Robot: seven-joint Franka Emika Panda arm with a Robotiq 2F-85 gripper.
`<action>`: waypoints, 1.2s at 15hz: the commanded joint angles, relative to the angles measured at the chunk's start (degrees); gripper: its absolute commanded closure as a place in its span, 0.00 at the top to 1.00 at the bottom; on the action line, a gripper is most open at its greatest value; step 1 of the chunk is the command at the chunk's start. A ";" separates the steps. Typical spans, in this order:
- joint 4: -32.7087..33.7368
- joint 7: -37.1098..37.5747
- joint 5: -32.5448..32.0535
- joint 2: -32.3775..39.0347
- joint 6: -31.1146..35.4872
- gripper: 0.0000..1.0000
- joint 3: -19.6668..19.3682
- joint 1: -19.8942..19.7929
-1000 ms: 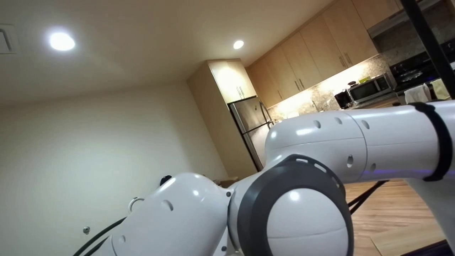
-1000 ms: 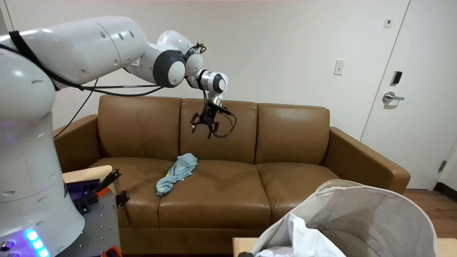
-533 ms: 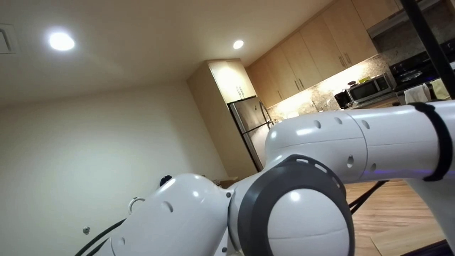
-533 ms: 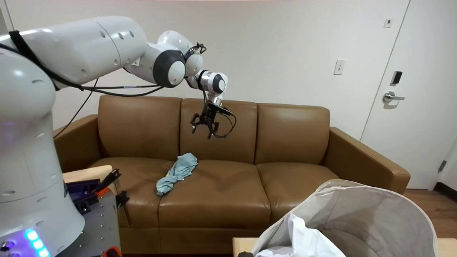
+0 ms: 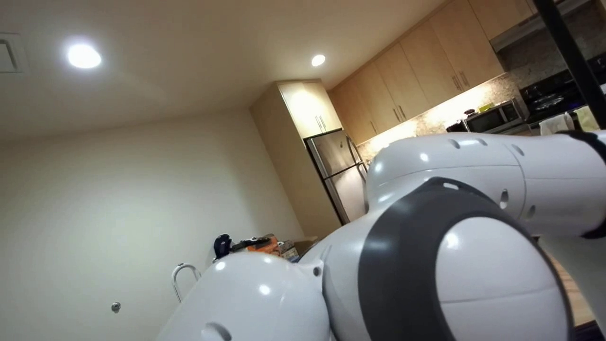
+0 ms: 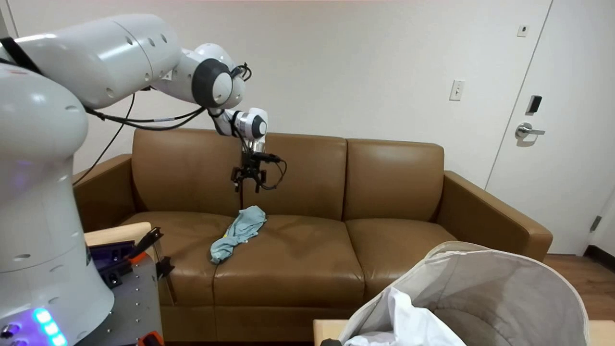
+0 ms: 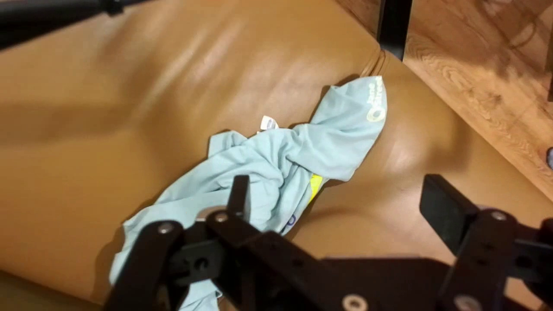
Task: Move all the clothes from the couch and put them in the carrier bag
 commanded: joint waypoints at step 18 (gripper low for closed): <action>-3.32 21.18 -2.47 19.32 26.89 1.00 0.70 2.74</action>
